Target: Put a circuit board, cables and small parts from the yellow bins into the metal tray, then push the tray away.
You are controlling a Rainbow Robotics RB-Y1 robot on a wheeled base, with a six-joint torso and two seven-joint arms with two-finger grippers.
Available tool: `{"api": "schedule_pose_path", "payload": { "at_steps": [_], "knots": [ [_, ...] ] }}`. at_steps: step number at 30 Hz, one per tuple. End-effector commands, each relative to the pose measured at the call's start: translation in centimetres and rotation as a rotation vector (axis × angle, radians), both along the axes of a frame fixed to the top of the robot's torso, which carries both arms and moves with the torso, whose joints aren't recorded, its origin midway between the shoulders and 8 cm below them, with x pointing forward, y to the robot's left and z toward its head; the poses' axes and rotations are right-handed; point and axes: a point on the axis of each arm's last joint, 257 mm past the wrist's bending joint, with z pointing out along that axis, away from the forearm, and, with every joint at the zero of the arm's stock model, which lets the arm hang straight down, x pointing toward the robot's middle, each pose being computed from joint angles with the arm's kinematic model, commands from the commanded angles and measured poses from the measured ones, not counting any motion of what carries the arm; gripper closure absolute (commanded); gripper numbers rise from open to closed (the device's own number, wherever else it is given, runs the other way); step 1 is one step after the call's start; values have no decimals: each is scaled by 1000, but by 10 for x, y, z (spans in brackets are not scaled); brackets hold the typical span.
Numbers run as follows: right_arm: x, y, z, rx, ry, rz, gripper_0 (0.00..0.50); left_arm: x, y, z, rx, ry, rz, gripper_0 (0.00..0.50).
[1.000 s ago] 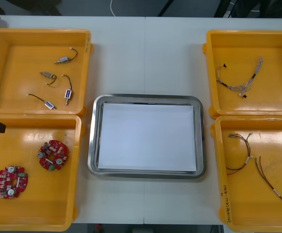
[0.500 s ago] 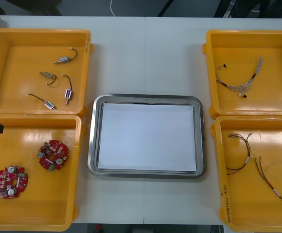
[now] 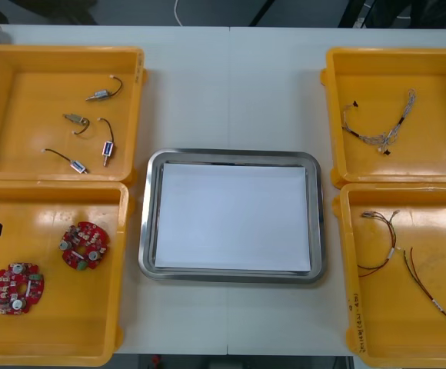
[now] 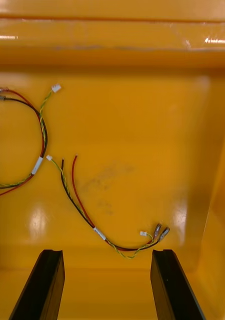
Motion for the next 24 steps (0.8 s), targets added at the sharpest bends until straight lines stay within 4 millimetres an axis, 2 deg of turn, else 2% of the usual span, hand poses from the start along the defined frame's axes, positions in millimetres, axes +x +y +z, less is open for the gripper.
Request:
{"api": "schedule_pose_path", "payload": {
  "at_steps": [1,5,12,17,24],
  "knots": [
    [-29,-3,-7,-25,25,28,0,-11,7,-7,64,20,-83,0],
    [-47,-1,-16,-28,58,36,0,-11,6,-16,57,9,-89,0],
    [-85,-2,-42,-6,161,32,0,-6,8,-31,113,0,-89,0],
    [-84,-1,-48,5,139,35,0,-5,5,-37,119,2,-90,0],
    [-68,10,-54,11,70,74,0,-8,1,-46,125,15,-86,0]
  ]
}}
